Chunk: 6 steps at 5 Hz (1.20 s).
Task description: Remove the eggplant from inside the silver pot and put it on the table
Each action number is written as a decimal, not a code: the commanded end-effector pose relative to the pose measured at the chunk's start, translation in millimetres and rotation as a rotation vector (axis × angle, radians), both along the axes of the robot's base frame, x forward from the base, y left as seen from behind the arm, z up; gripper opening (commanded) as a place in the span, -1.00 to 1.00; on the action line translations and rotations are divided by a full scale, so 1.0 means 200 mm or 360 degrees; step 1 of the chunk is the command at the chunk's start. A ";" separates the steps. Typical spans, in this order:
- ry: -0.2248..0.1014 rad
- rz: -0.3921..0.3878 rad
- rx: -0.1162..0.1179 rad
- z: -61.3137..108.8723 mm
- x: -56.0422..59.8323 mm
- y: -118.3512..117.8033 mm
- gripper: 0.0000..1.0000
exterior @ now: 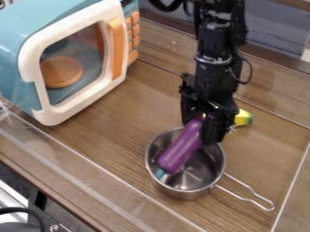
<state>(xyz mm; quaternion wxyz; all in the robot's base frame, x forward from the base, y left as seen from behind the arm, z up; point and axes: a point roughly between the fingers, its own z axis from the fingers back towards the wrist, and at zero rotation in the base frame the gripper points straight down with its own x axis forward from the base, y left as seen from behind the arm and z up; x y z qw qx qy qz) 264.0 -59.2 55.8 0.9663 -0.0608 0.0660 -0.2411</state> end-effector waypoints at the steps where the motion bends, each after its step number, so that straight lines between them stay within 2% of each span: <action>1: -0.0100 -0.0085 -0.0012 0.15 0.03 0.01 -1.00; 2: -0.0117 -0.0153 -0.0013 0.20 0.05 0.03 -1.00; 4: -0.0160 -0.0036 -0.0011 0.21 0.08 0.05 -1.00; 6: -0.0211 -0.0063 -0.0012 0.30 0.09 0.14 -1.00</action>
